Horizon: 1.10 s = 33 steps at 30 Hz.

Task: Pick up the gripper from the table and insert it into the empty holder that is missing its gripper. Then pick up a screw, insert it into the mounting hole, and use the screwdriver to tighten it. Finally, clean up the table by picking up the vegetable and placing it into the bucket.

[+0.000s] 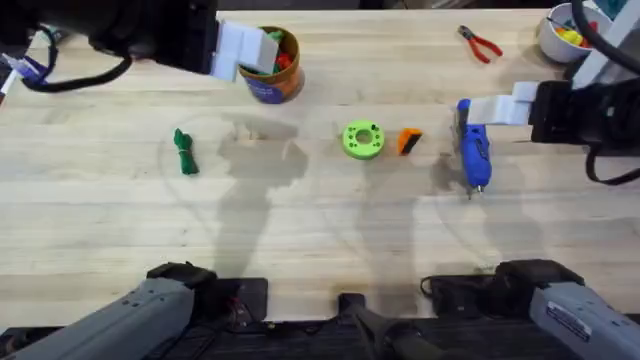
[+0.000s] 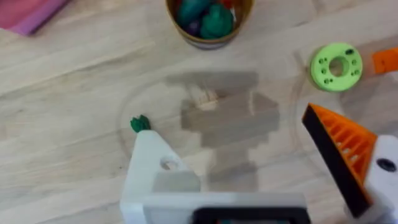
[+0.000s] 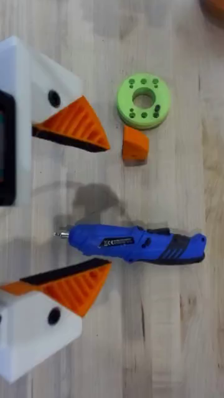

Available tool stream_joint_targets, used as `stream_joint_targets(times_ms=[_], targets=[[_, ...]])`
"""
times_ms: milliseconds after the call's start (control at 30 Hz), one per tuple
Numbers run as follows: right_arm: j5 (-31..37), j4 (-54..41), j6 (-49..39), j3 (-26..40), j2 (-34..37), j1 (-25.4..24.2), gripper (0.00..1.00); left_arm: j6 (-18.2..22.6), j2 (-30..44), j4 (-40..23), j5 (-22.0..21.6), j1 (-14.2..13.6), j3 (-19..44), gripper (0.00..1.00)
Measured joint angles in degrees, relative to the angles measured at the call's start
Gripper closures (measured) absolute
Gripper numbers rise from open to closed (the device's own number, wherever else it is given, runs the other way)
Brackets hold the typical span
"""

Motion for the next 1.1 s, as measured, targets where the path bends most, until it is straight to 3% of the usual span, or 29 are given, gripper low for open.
stream_joint_targets(times_ms=[233,433,633,733,967,1100], targets=[[0.0,0.0,0.0,0.0,0.0,0.0,0.008,0.5,0.3,4.0,-3.1,0.0,0.0,0.014],[0.0,0.0,0.0,0.0,0.0,0.0,0.007,1.4,0.2,18.1,-3.9,0.0,-4.8,0.015],[0.0,0.0,0.0,0.0,0.0,0.0,0.009,1.7,-6.2,35.2,-3.5,0.5,-20.3,0.015],[0.0,0.0,0.0,0.0,0.0,0.0,0.009,1.8,-11.7,43.2,-2.0,2.6,-28.8,0.014],[0.0,0.0,0.0,0.0,0.0,0.0,0.008,1.7,-25.5,61.4,7.2,10.5,-48.1,0.014],[0.0,0.0,0.0,0.0,0.0,0.0,0.007,1.7,-32.5,68.5,13.9,12.1,-57.8,0.014]])
